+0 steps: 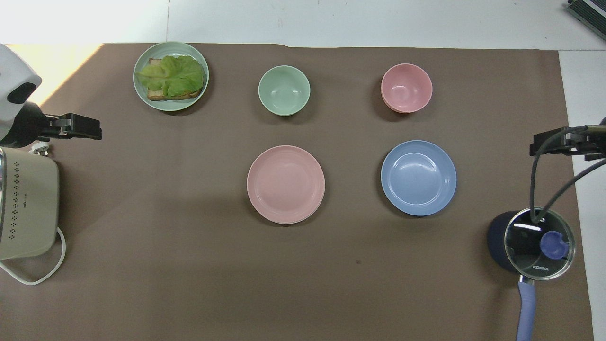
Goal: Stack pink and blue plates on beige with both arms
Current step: 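Reach the right gripper to the rim of the blue plate and grip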
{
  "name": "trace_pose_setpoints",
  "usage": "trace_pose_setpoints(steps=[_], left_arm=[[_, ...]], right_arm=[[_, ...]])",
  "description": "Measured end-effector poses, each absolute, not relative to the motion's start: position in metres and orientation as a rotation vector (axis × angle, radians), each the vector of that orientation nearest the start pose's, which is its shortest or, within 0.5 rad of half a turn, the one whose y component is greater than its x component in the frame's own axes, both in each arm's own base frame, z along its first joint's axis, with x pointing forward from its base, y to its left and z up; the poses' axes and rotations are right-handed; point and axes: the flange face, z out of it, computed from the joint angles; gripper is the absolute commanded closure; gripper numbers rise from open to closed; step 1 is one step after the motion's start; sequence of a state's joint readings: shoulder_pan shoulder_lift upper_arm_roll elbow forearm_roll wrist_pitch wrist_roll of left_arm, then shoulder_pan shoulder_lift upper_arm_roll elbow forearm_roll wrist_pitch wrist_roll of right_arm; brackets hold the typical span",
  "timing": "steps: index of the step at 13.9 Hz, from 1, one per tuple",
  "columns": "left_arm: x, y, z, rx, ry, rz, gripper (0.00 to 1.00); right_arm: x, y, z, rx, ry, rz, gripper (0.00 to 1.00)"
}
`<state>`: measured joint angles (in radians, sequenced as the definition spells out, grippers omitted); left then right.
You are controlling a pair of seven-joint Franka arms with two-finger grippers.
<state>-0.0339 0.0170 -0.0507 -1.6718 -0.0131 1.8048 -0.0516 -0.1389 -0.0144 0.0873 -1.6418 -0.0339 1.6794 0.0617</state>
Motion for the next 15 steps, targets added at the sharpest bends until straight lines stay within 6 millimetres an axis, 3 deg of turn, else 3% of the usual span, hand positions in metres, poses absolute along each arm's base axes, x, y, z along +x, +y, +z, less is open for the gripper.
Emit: trace_pose_setpoints(steps=[2, 5, 10, 15], left_arm=[[0.576, -0.05, 0.588, -3.158, 0.05, -0.182, 0.0], [0.576, -0.049, 0.588, -3.158, 0.047, -0.181, 0.0], [0.577, -0.048, 0.588, -3.157, 0.042, -0.181, 0.0], [0.577, -0.047, 0.588, -3.157, 0.042, -0.181, 0.0]], right_arm=[[0.566, -0.032, 0.582, -3.169, 0.171, -0.111, 0.0], [0.576, -0.036, 0.526, -3.166, 0.169, -0.076, 0.0], [0.574, -0.073, 0.423, -3.143, 0.153, -0.112, 0.0], [0.572, -0.043, 0.371, -3.084, 0.12, -0.083, 0.0]])
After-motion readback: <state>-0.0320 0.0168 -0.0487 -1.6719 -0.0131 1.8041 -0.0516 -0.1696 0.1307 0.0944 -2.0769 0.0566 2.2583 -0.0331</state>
